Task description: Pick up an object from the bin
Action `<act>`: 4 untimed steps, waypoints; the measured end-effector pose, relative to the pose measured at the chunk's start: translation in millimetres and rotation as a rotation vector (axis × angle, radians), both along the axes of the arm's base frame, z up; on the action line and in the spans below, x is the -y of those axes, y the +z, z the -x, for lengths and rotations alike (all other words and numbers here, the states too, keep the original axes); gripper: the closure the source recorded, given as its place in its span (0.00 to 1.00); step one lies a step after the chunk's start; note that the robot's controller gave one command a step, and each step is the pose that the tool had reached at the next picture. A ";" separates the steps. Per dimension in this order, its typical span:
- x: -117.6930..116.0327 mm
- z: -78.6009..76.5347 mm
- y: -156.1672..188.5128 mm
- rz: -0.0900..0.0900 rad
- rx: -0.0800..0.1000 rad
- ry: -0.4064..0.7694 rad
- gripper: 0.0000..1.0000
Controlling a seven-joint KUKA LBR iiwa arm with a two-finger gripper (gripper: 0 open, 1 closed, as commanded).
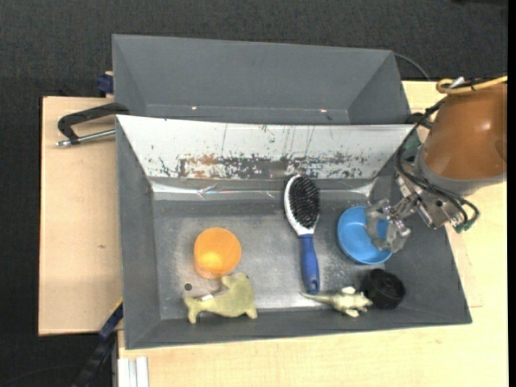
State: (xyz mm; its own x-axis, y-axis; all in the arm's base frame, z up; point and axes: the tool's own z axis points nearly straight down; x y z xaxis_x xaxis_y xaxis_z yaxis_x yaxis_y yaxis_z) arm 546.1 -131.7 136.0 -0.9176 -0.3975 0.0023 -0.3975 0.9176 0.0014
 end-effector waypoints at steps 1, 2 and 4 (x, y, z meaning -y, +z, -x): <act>-1.0 -1.3 1.9 0.000 0.004 0.001 0.00; 8.3 11.1 -68.5 -0.001 0.000 -0.070 0.00; 22.6 27.6 203.8 0.005 0.019 -0.008 1.00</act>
Offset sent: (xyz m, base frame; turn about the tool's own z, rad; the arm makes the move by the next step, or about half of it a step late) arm 0.0000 0.0000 0.0000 0.0000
